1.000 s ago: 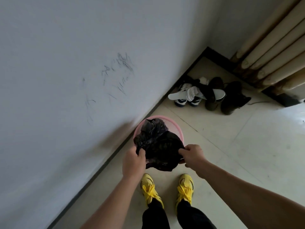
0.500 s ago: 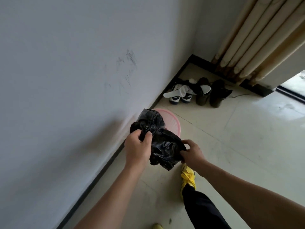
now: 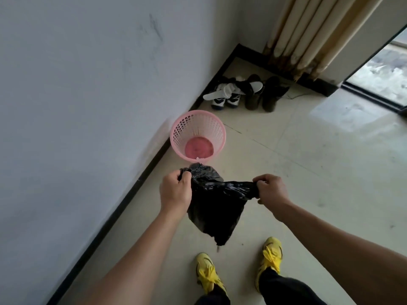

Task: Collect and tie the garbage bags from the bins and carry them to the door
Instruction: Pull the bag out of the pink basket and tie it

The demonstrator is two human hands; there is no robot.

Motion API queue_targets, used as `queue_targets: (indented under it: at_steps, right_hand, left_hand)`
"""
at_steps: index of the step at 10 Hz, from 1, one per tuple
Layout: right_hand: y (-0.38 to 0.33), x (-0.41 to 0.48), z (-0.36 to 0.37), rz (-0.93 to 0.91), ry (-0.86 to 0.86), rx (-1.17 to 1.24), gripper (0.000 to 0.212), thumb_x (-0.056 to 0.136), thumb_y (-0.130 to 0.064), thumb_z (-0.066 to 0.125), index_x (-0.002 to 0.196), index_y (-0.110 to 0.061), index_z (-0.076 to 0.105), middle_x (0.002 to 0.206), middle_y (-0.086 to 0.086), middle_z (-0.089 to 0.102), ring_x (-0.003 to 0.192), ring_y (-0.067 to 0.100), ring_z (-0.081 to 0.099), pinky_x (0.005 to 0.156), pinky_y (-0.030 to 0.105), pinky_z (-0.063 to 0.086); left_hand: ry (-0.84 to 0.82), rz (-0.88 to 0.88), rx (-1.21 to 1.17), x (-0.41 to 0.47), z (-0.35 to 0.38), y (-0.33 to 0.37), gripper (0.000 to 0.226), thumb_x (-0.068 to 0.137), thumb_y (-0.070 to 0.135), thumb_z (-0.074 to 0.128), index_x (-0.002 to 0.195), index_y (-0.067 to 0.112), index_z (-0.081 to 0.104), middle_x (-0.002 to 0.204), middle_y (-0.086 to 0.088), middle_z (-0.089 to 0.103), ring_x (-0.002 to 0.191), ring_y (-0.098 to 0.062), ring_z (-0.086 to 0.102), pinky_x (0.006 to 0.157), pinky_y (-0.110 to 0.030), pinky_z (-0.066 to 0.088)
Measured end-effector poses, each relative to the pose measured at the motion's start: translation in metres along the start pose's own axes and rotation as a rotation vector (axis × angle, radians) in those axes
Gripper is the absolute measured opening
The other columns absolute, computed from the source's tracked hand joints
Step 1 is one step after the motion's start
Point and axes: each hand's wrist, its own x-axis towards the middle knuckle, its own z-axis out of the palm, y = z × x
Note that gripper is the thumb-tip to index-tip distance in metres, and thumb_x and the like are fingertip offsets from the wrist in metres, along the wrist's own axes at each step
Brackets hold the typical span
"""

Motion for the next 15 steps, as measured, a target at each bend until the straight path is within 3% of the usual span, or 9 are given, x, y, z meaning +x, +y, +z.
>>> queue_targets:
  at_steps: [3,5,7,8,10,12,13,14,15]
  right_hand:
    - [0.105,0.073,0.0,-0.097,-0.039,-0.12,0.038,0.081,0.002,0.037,0.082,-0.021,0.067,0.086,0.002,0.064,0.085,0.026,0.063,0.077,0.044,0.058]
    - [0.19,0.146,0.019,-0.185,0.038,-0.223,0.039,0.08,0.004,0.036,0.079,-0.019,0.068,0.077,0.002,0.062,0.061,0.011,0.052,0.051,0.022,0.036]
    - [0.259,0.213,0.044,-0.161,0.101,-0.244,0.038,0.082,0.005,0.037,0.079,-0.015,0.069,0.079,0.006,0.061,0.061,0.014,0.05,0.049,0.021,0.031]
    - [0.275,0.248,0.048,-0.185,0.166,-0.205,0.037,0.081,0.004,0.039,0.079,-0.017,0.07,0.082,0.008,0.063,0.063,0.018,0.05,0.05,0.021,0.031]
    - [0.288,0.324,0.045,-0.261,0.196,-0.244,0.031,0.086,0.0,0.047,0.083,-0.022,0.07,0.085,0.005,0.061,0.078,0.021,0.055,0.067,0.023,0.038]
    - [0.266,0.366,0.021,-0.339,0.08,-0.348,0.016,0.088,-0.007,0.058,0.09,-0.007,0.074,0.089,0.01,0.066,0.085,0.022,0.056,0.084,0.032,0.05]
    - [0.236,0.363,-0.009,-0.405,0.126,-0.367,0.018,0.089,-0.014,0.059,0.102,-0.005,0.07,0.095,0.01,0.061,0.088,0.022,0.053,0.077,0.027,0.043]
    - [0.213,0.344,-0.03,-0.435,0.202,-0.199,0.01,0.088,-0.019,0.062,0.08,-0.014,0.063,0.083,0.006,0.06,0.083,0.02,0.055,0.065,0.027,0.045]
    - [0.216,0.314,-0.025,-0.416,0.172,-0.28,0.019,0.095,-0.014,0.054,0.079,-0.015,0.064,0.081,-0.006,0.06,0.071,0.011,0.053,0.054,0.008,0.037]
  left_hand:
    - [0.04,-0.257,-0.083,-0.047,0.112,-0.127,0.033,0.086,0.019,0.05,0.068,-0.009,0.057,0.061,-0.025,0.061,0.054,-0.03,0.055,0.049,-0.036,0.043]
    - [-0.088,-0.312,-0.091,-0.056,0.195,-0.219,0.037,0.089,0.022,0.052,0.06,-0.001,0.055,0.048,-0.007,0.05,0.051,-0.021,0.048,0.054,-0.036,0.038]
    - [-0.147,-0.049,0.233,0.008,0.232,-0.287,0.013,0.088,0.012,0.052,0.09,0.016,0.064,0.071,-0.004,0.058,0.069,-0.026,0.055,0.066,-0.034,0.046]
    - [-0.209,0.21,0.518,0.045,0.249,-0.298,0.045,0.082,0.008,0.057,0.125,0.021,0.057,0.108,-0.005,0.057,0.098,-0.025,0.058,0.085,-0.037,0.051]
    - [-0.366,0.556,0.581,0.106,0.315,-0.279,0.071,0.078,0.014,0.063,0.143,0.029,0.036,0.141,0.004,0.041,0.132,-0.018,0.039,0.107,-0.036,0.039]
    - [-0.693,0.538,0.661,0.147,0.362,-0.265,0.089,0.073,0.009,0.074,0.147,0.029,0.03,0.125,-0.001,0.057,0.115,-0.019,0.056,0.097,-0.03,0.047]
    - [-0.723,0.605,0.829,0.144,0.376,-0.263,0.069,0.074,0.008,0.071,0.136,0.025,0.047,0.113,-0.003,0.062,0.1,-0.02,0.059,0.083,-0.027,0.048]
    - [-0.708,0.583,0.888,0.128,0.369,-0.258,0.024,0.077,0.012,0.068,0.101,0.016,0.068,0.099,-0.005,0.066,0.095,-0.023,0.06,0.072,-0.024,0.042]
    - [-0.644,0.502,0.581,0.122,0.349,-0.255,0.012,0.072,0.022,0.066,0.069,0.011,0.063,0.071,0.001,0.057,0.074,-0.018,0.057,0.065,-0.027,0.04]
